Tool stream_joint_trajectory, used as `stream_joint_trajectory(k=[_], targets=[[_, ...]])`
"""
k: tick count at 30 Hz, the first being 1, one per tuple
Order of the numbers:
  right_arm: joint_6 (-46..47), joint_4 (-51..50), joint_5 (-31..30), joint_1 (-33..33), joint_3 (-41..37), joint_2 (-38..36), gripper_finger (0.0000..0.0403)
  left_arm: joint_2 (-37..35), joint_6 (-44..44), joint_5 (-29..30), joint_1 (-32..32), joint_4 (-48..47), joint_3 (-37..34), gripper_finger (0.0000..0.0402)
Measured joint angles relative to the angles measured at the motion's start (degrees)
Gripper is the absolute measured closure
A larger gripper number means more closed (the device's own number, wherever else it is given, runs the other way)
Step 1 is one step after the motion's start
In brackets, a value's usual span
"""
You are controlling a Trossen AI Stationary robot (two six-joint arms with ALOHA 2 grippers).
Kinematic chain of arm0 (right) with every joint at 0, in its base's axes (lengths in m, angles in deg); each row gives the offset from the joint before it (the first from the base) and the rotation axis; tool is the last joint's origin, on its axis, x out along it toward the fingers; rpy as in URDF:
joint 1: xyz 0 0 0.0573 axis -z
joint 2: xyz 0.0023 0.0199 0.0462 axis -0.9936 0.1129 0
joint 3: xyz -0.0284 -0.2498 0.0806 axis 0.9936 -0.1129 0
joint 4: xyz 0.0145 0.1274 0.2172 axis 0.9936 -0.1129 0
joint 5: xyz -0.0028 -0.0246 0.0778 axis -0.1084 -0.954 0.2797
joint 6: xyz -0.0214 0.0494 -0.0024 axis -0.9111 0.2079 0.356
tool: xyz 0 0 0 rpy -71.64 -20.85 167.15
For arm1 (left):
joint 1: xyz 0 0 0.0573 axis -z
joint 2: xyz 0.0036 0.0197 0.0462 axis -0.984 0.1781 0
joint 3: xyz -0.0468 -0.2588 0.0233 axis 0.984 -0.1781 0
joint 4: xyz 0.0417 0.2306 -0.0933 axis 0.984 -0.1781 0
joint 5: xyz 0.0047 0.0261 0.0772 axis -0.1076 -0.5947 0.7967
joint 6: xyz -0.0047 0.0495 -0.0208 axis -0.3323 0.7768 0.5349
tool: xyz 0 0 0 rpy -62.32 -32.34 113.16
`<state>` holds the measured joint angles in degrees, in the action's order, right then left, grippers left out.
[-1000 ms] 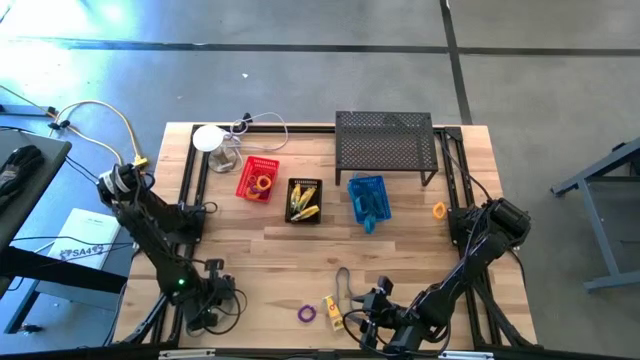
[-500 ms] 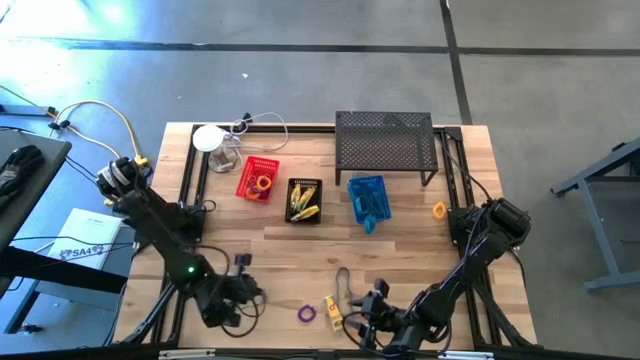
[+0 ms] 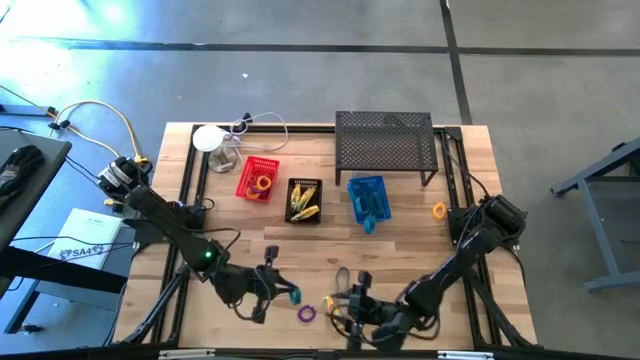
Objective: Pick & Place Office Desk Supplies
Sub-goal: Put the blue rubber band into the blue bin
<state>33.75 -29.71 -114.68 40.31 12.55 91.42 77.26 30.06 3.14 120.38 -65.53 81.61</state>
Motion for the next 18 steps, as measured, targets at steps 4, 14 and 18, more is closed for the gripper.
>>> stream_joint_trajectory(k=[4, 14, 18], targets=[[-3.8, 2.9, 0.9, 2.9, 0.0, 0.0, 0.0208, 0.0, 0.1, 0.0, -1.4, 0.0, 0.0, 0.0401], [-14.0, 14.5, 16.8, 9.3, 0.0, 0.0, 0.0208, 0.0, 3.2, 0.3, -2.3, 0.3, 0.0, 0.0401], [-14.1, 14.5, 20.1, 10.6, 0.0, 0.0, 0.0208, 0.0, 6.7, 1.9, -2.3, 1.2, 0.0, 0.0401]])
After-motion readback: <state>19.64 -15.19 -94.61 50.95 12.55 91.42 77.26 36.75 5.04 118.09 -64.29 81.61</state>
